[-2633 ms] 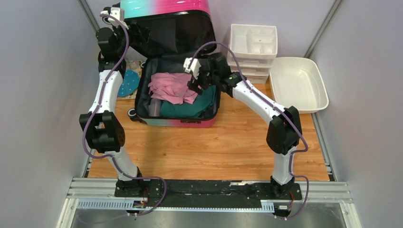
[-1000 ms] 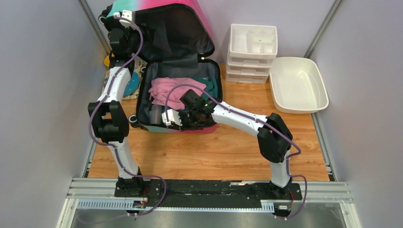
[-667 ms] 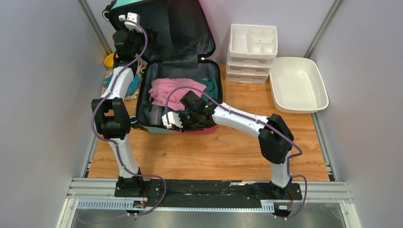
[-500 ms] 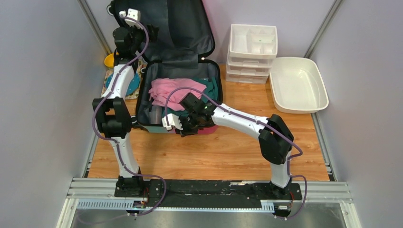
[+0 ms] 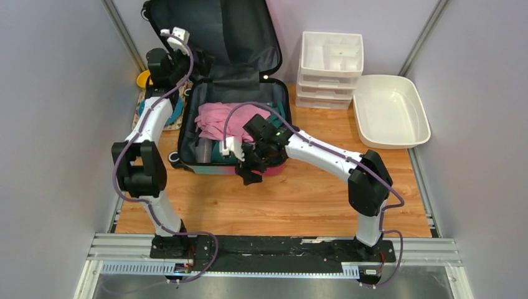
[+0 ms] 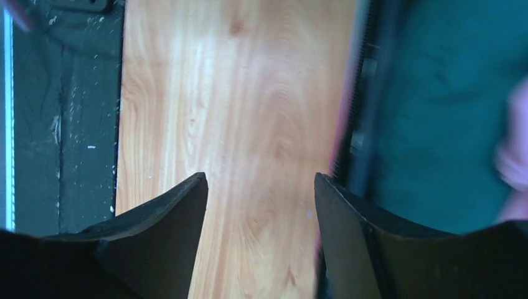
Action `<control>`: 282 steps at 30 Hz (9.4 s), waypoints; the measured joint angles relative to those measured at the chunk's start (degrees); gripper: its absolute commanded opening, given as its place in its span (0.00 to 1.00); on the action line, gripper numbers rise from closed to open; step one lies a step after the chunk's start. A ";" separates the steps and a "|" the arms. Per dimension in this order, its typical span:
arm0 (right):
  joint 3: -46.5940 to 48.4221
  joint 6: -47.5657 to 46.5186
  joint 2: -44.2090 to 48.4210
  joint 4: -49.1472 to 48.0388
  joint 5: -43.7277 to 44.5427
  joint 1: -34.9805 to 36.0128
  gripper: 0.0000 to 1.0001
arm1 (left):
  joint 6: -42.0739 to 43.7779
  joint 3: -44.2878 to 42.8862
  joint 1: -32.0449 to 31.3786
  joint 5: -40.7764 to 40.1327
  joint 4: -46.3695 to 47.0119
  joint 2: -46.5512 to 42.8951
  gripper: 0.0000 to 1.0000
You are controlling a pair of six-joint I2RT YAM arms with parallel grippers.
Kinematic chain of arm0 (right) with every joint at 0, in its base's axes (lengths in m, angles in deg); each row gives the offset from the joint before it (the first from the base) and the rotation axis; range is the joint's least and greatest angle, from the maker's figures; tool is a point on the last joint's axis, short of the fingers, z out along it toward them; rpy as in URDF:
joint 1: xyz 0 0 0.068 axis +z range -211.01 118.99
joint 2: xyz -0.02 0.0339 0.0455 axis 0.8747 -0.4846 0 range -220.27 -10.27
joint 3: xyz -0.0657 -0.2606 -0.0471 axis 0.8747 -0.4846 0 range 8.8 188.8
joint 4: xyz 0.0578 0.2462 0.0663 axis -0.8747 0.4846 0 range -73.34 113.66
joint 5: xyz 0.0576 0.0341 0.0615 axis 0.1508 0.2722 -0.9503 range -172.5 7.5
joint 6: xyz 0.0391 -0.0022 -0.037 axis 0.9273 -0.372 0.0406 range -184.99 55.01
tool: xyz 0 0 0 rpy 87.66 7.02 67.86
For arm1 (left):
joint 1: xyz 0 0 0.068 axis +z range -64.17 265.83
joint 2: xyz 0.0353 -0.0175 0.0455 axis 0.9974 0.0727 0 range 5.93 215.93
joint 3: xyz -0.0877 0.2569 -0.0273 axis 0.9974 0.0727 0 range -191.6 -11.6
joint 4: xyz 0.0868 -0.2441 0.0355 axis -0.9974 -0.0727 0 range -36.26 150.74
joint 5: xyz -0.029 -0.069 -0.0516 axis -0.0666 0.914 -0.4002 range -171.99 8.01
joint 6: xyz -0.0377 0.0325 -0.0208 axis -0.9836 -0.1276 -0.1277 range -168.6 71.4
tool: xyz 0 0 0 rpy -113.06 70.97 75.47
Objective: Open, take out, and arrange the luggage
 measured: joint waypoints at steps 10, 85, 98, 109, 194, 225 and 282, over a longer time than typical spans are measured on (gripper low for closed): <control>8.94 14.40 7.93 -1.68 -0.83 -17.20 0.71 | 4.46 13.00 0.00 8.66 -14.60 -23.15 0.99; -37.75 -23.19 37.20 19.87 21.27 -43.19 0.00 | 12.37 21.38 2.60 18.78 -43.76 -26.60 0.87; -47.17 -54.90 47.80 20.96 23.63 -47.60 0.69 | 23.50 14.56 -6.05 17.49 -52.54 -15.56 0.82; -27.96 -39.45 43.39 24.59 11.91 -47.60 0.71 | 38.47 10.80 -17.29 11.56 -55.78 -7.76 0.87; 10.62 63.12 -2.89 3.89 10.47 -36.39 0.00 | -0.96 10.51 -1.90 12.13 -41.05 -6.54 0.79; 10.60 59.69 -2.91 4.74 12.96 -37.38 0.00 | -13.46 19.41 -13.25 2.49 -27.65 -5.81 0.00; -14.84 40.72 28.30 13.94 12.55 -70.86 0.00 | -6.56 4.94 -43.25 4.94 -24.44 1.53 0.00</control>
